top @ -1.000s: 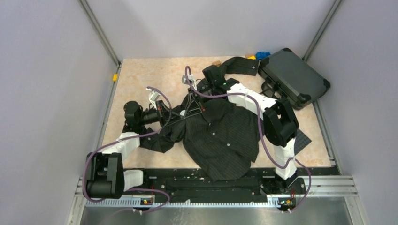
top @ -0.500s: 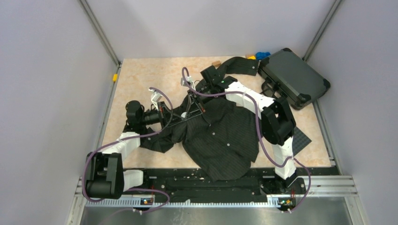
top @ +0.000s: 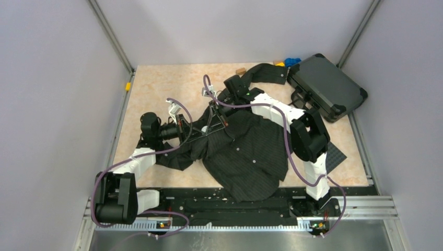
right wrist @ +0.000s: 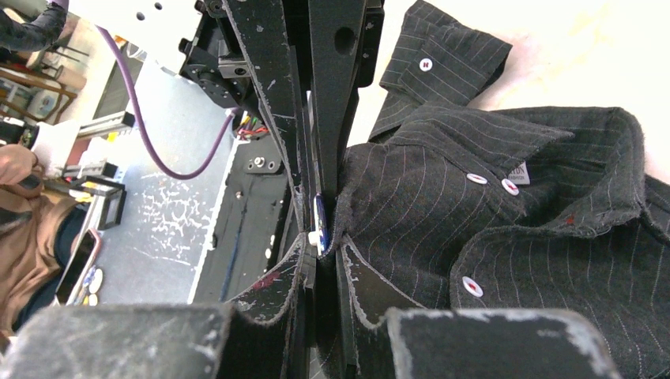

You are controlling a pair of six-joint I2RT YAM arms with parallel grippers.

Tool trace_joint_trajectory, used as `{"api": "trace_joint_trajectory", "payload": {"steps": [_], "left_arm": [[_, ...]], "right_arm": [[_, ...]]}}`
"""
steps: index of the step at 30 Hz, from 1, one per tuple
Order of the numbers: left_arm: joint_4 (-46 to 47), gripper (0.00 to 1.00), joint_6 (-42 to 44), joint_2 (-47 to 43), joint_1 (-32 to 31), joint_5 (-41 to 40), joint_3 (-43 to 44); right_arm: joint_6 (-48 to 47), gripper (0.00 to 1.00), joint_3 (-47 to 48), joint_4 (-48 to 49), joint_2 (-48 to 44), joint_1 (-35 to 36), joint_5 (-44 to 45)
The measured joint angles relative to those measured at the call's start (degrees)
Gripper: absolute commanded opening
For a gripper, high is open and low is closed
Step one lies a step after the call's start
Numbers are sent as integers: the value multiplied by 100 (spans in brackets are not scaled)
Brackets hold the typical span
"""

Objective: Pin the brooch onto the clothing

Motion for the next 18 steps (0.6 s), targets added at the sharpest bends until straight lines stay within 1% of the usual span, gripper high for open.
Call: {"api": "trace_joint_trajectory", "payload": {"steps": [8,18], "left_arm": [[-138,0,109,-4,0,-133,0],[-223,0,199,-31,2,-308,7]], "right_arm": [[640,7,-431,857,-94,-50,-9],[999,6,-568,1237,-116,-79,136]]}}
